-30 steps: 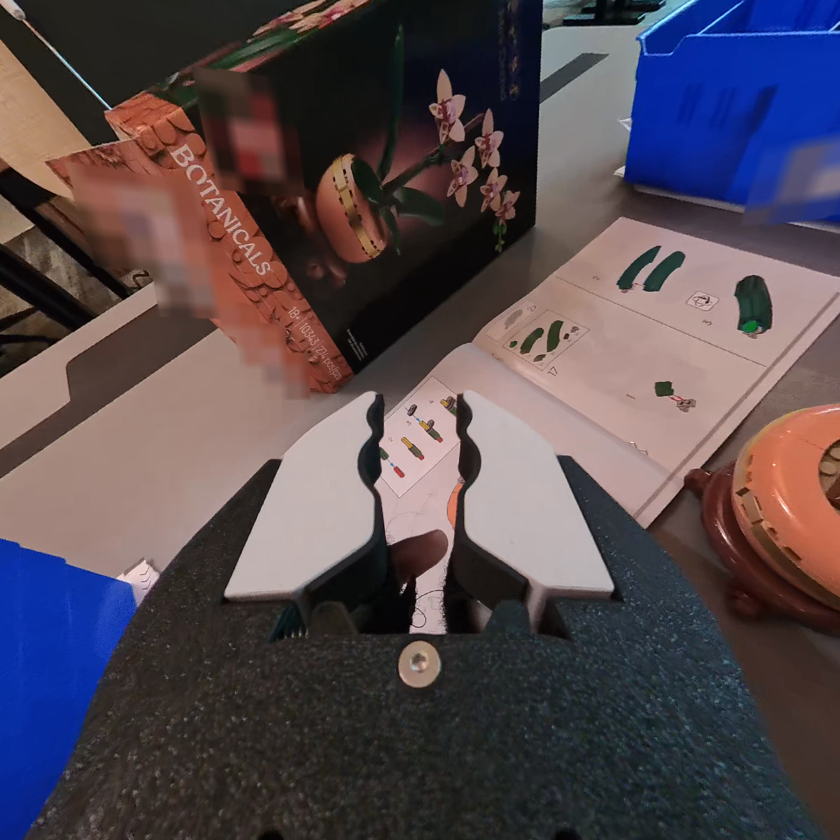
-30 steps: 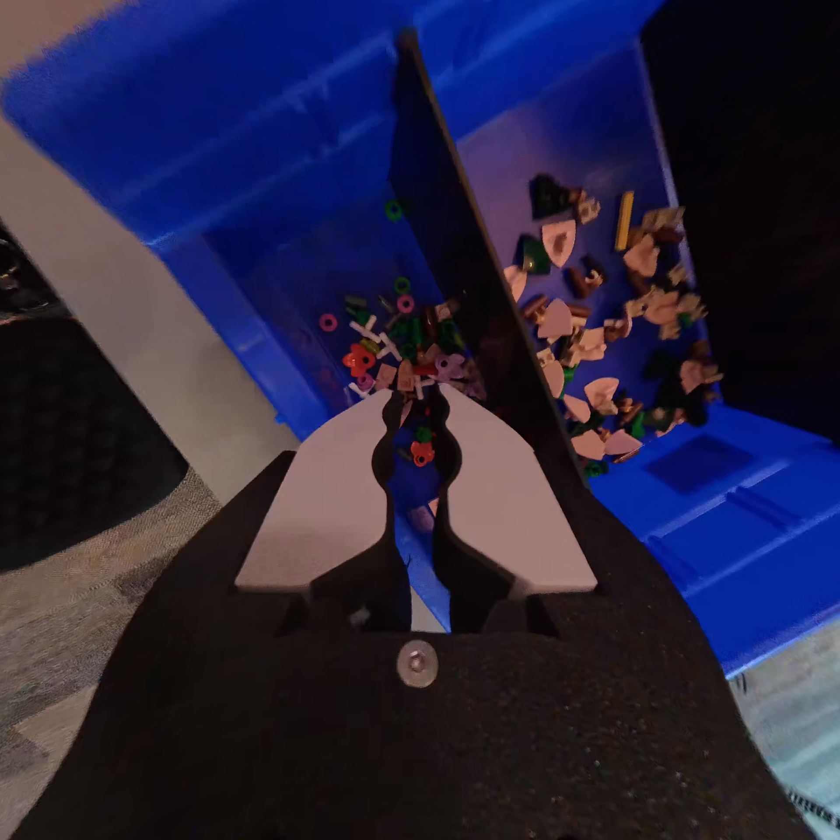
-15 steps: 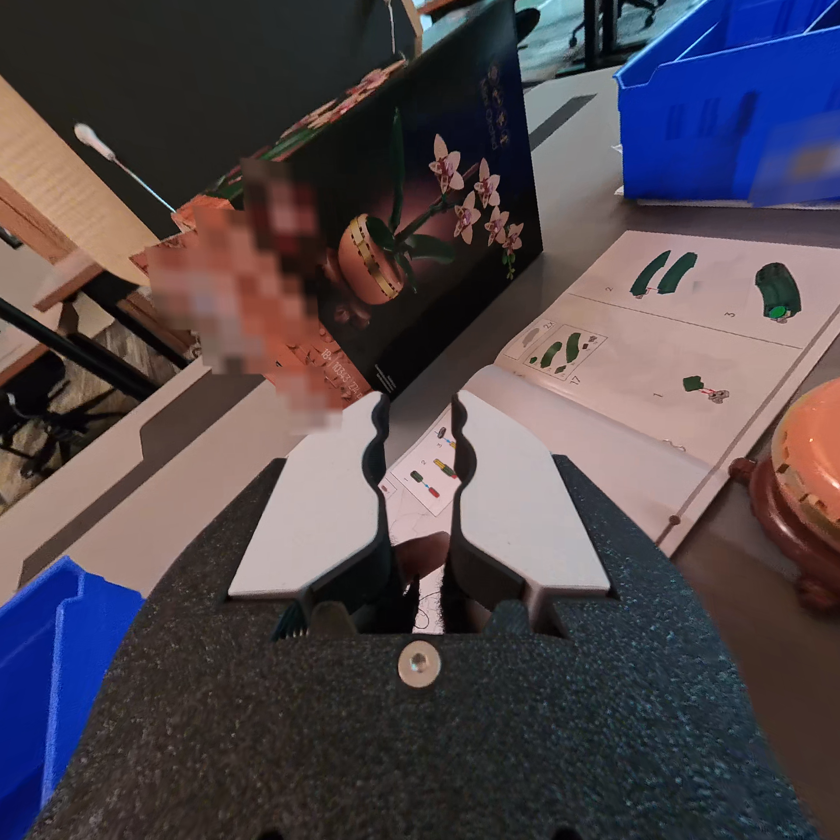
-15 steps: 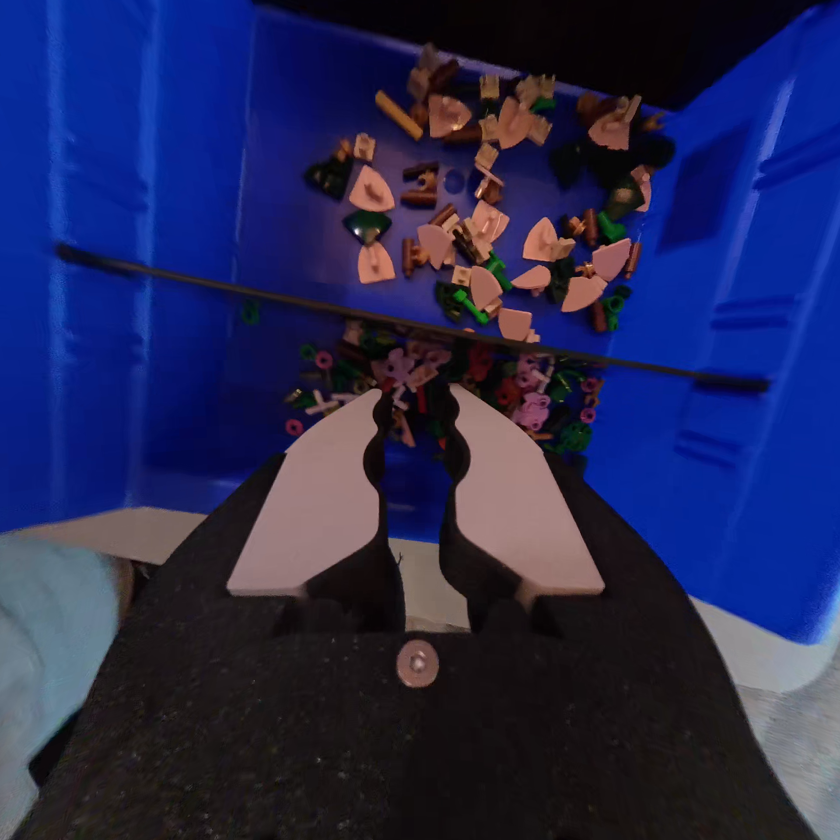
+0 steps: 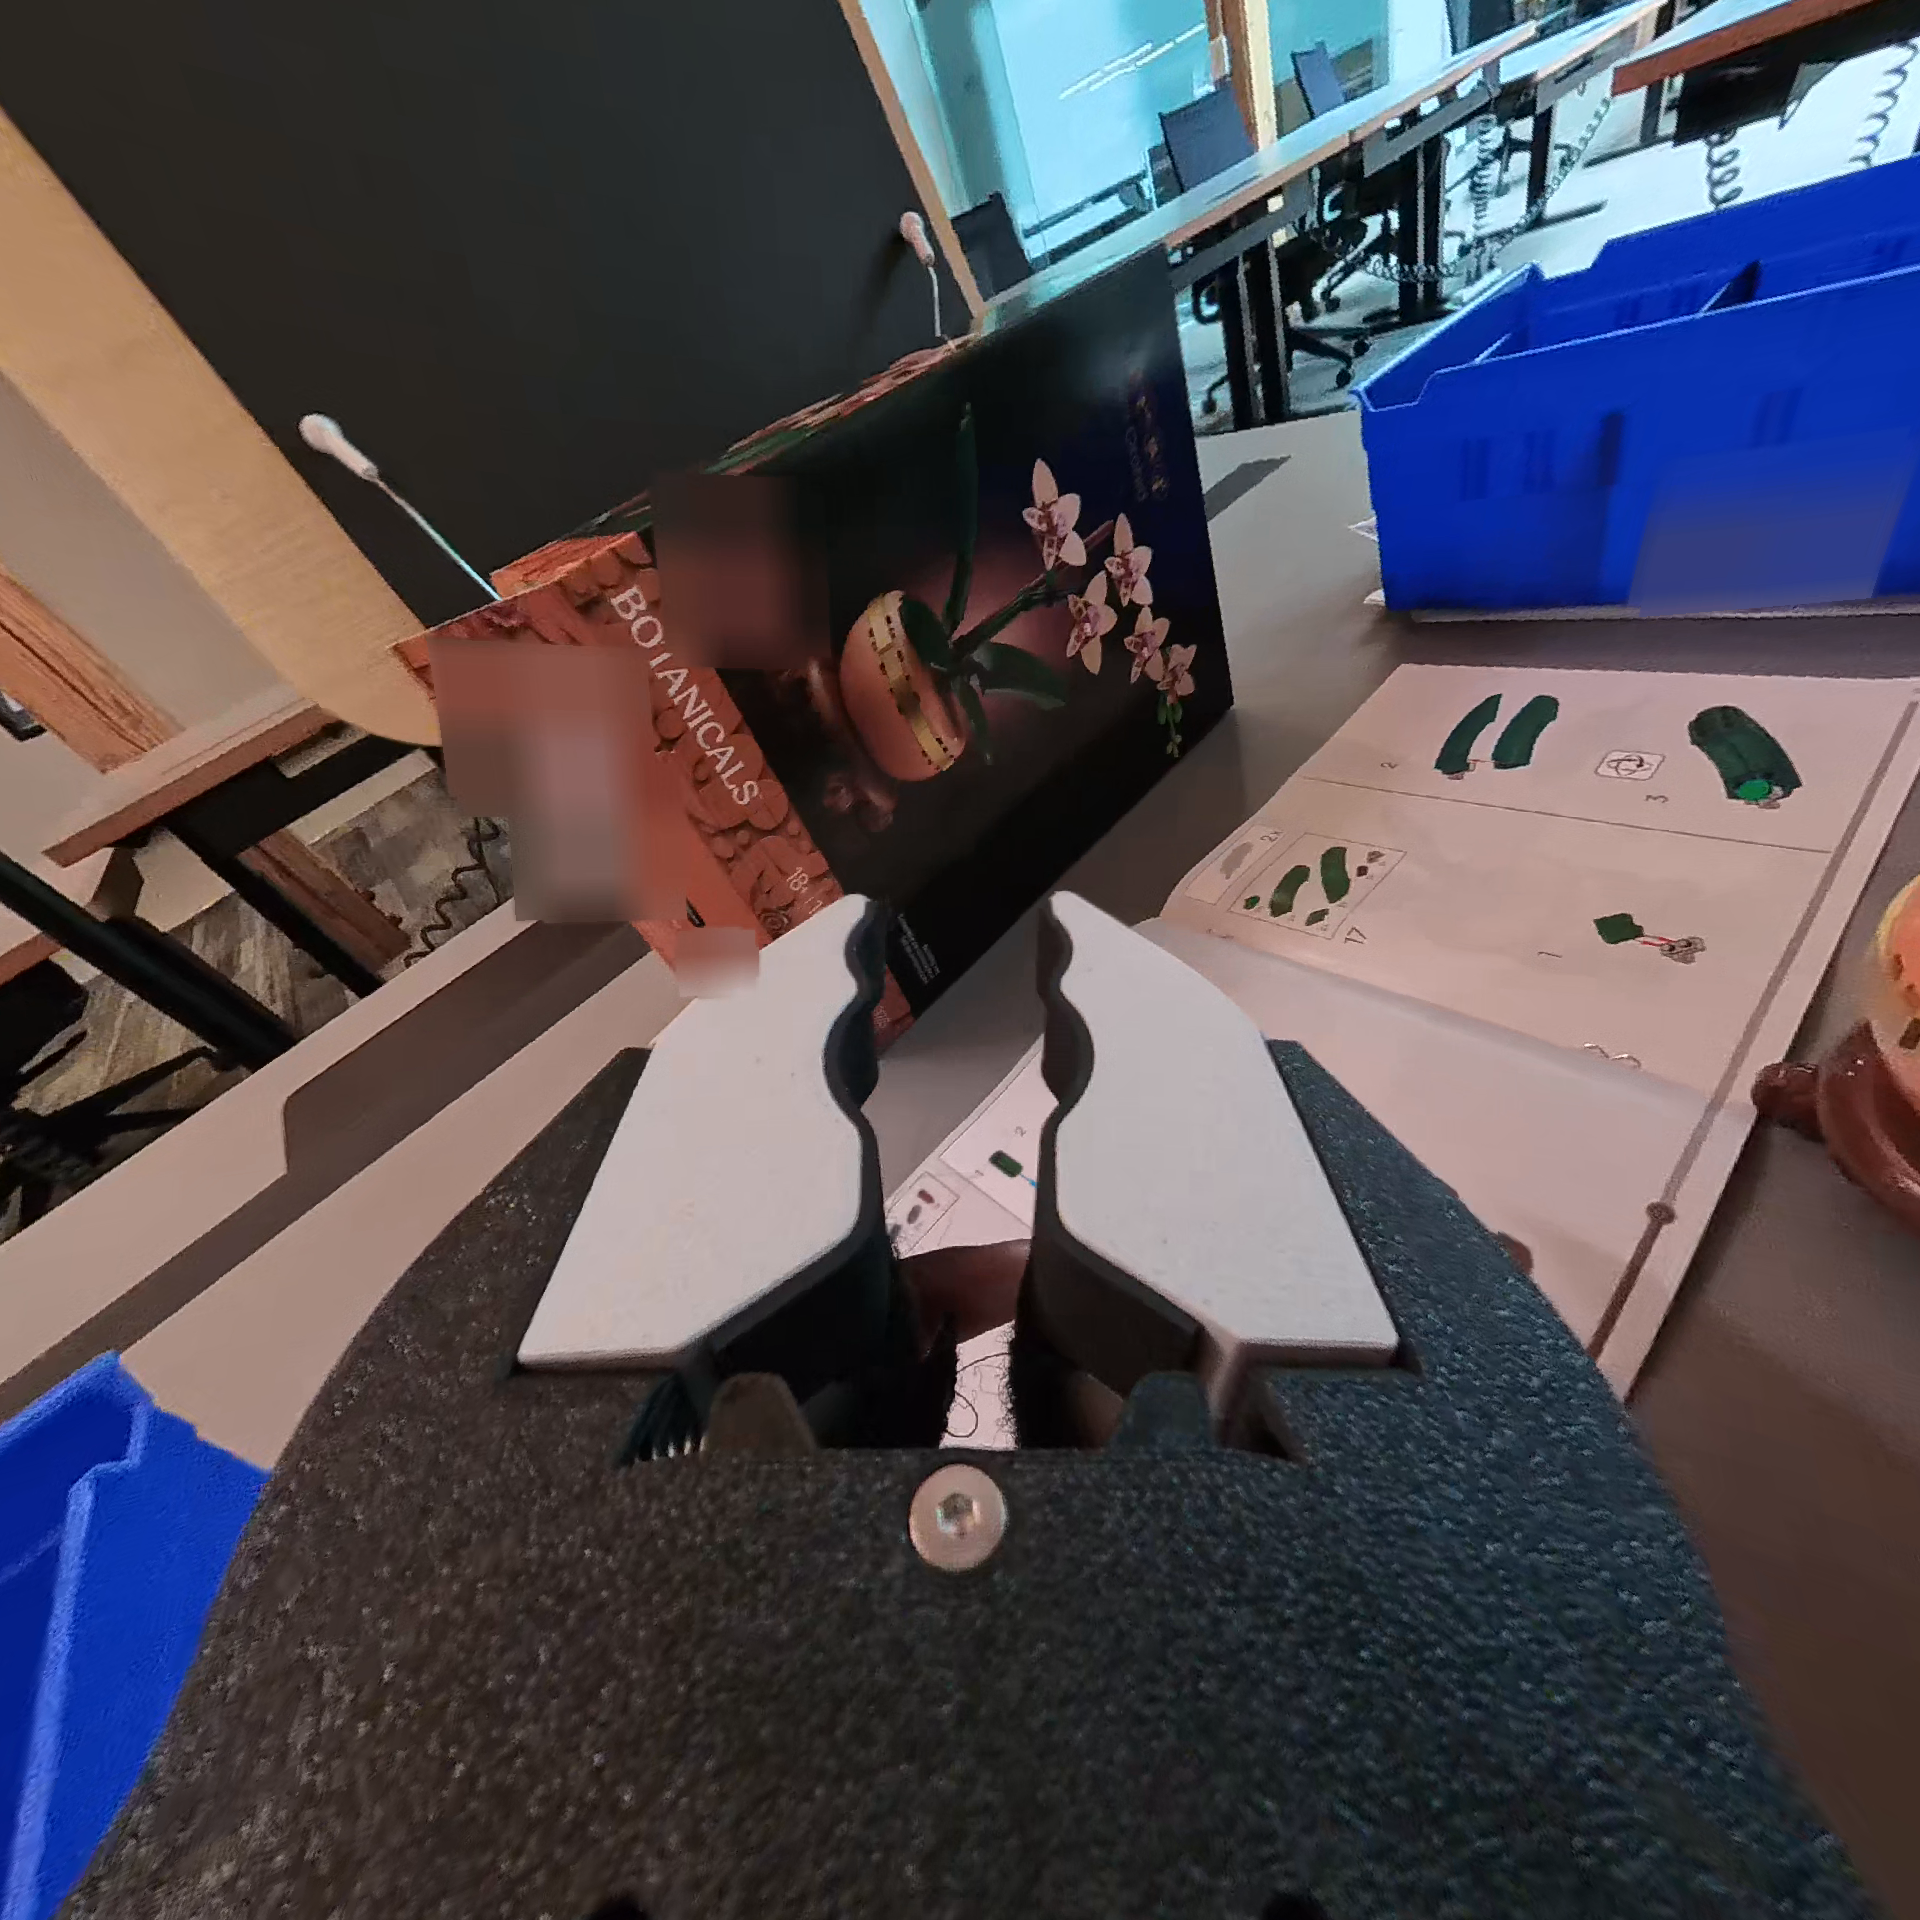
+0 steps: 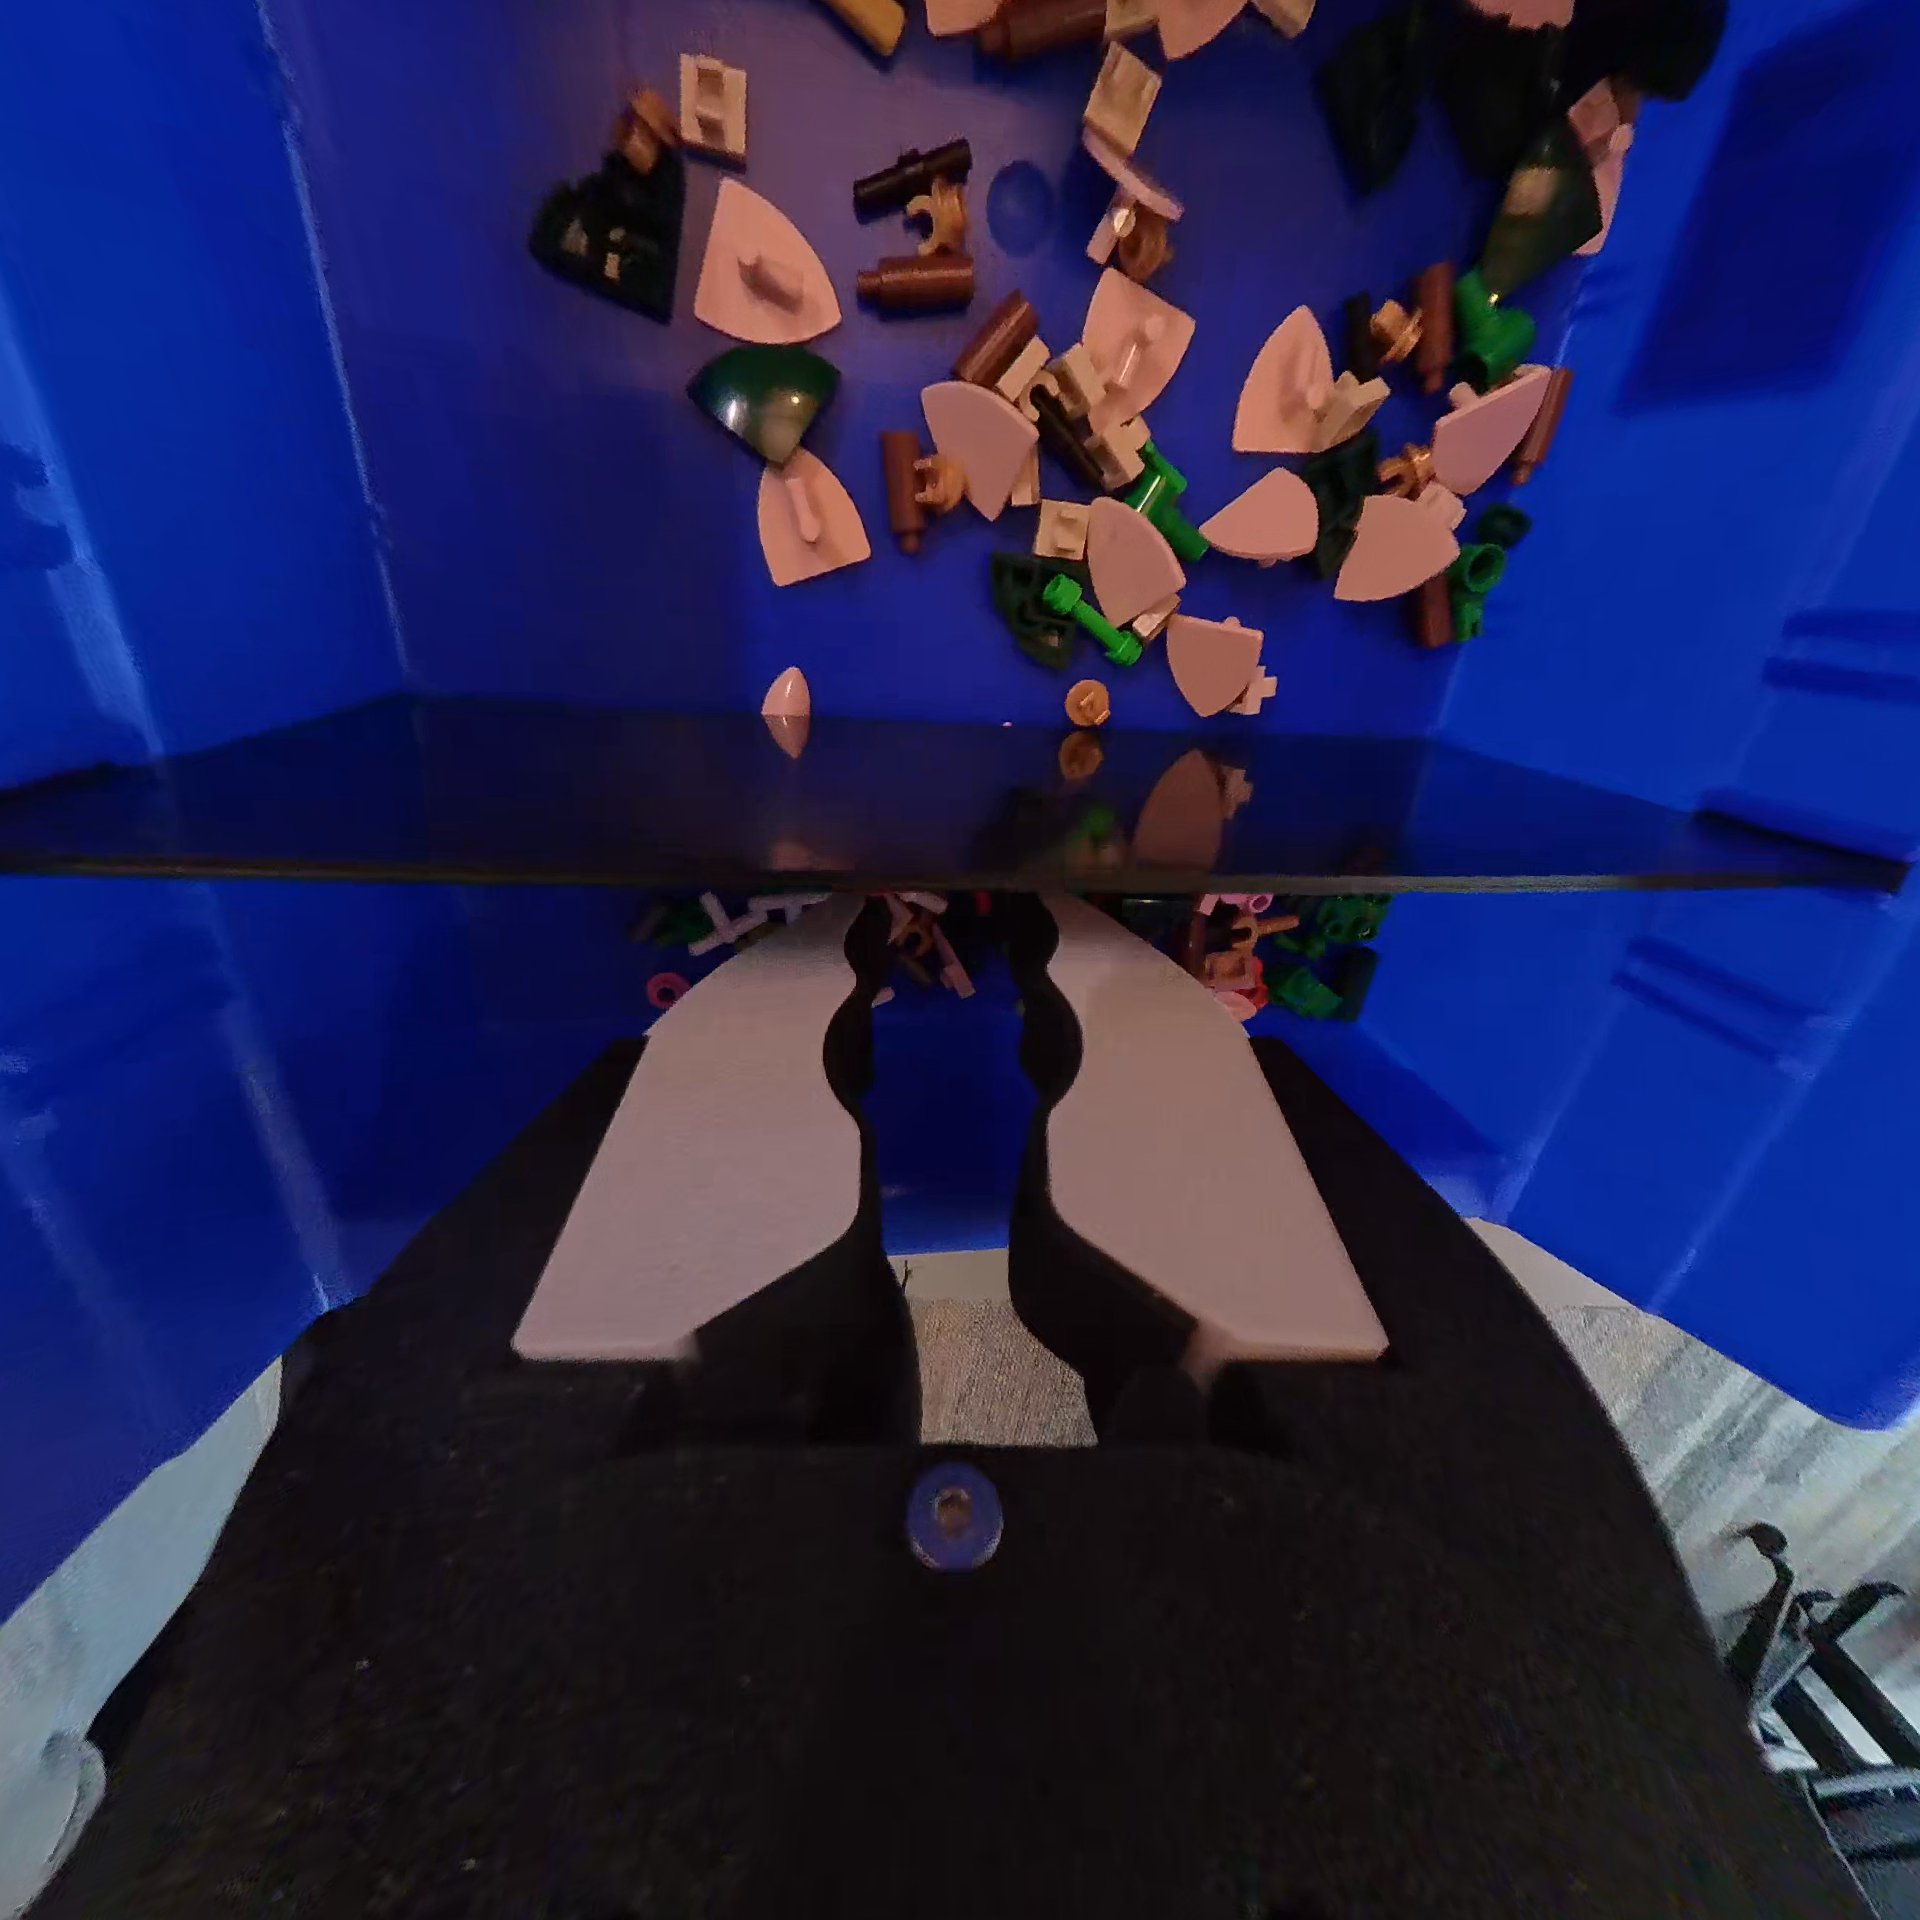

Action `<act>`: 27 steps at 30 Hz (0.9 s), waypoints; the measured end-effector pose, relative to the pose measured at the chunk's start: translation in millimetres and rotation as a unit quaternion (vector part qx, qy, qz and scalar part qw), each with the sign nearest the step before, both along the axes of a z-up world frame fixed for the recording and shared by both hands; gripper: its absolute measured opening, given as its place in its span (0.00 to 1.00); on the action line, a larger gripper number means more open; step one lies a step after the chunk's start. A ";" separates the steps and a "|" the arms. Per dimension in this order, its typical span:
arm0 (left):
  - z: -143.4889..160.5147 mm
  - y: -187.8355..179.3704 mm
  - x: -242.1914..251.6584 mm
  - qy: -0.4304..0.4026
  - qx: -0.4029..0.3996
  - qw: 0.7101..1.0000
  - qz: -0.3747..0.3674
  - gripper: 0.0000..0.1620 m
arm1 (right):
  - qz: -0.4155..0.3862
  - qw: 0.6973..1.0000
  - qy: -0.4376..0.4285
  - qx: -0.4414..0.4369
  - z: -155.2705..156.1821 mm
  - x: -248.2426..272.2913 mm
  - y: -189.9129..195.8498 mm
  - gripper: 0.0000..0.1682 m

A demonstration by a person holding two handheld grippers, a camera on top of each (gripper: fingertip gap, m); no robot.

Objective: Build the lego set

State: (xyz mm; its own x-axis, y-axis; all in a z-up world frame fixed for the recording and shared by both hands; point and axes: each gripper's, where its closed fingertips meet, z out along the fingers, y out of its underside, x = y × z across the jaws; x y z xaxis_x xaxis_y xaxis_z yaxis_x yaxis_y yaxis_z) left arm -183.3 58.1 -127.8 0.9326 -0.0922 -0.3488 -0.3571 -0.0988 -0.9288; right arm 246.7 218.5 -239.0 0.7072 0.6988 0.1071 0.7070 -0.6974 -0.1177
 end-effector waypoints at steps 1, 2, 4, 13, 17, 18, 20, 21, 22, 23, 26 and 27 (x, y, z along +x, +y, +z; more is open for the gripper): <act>1.6 -1.2 -1.1 -0.002 0.005 1.000 0.001 0.17 | 0.000 1.000 -0.003 -0.005 -0.3 -0.2 -0.4 0.14; 3.3 -2.1 -1.7 -0.005 0.010 1.000 -0.001 0.17 | -0.001 1.000 -0.001 -0.009 -0.6 -1.9 -0.5 0.14; 5.9 -3.3 -3.8 -0.009 0.019 1.000 0.000 0.17 | -0.002 1.000 0.000 -0.013 -1.8 -4.8 0.2 0.14; 10.7 -4.9 -7.1 -0.003 0.042 0.999 0.005 0.16 | 0.017 0.999 -0.046 -0.009 -8.4 -0.6 7.3 0.09; 10.9 -4.8 -9.9 0.002 0.043 0.999 0.012 0.16 | 0.036 0.998 -0.044 -0.026 -7.2 1.2 6.1 0.00; 11.4 -4.9 -9.4 0.003 0.044 0.999 0.011 0.16 | 0.039 0.998 -0.049 -0.016 -3.8 5.0 9.0 0.00; 11.9 -4.9 -8.8 0.008 0.044 0.999 0.012 0.16 | 0.042 0.999 -0.031 -0.009 5.7 7.4 9.6 0.00; 12.1 -4.9 -8.9 0.010 0.044 0.999 0.013 0.16 | 0.041 0.999 -0.017 -0.006 11.5 8.3 9.3 0.00; 12.3 -4.6 -8.7 0.012 0.044 0.999 0.013 0.16 | 0.044 0.999 -0.005 0.001 16.9 9.0 9.5 0.00; 12.5 -4.6 -8.3 0.012 0.044 0.999 0.012 0.16 | 0.049 0.999 0.008 0.008 22.0 9.3 9.2 0.00; 14.0 -4.8 -6.0 0.014 0.046 0.999 0.010 0.16 | 0.053 0.996 0.072 0.019 36.9 6.2 4.3 0.00; 14.3 -4.8 -5.2 0.014 0.045 0.999 0.009 0.16 | 0.057 0.993 0.099 0.026 42.3 3.2 3.2 0.00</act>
State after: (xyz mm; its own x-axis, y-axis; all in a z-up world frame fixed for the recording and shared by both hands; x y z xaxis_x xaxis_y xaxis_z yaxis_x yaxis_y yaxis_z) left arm -188.5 53.2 -113.5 0.9234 -0.0433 -0.3813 -0.3824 -0.0215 -0.9237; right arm 249.9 221.7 -196.6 0.6344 0.7729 0.0118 0.7404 -0.6032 -0.2966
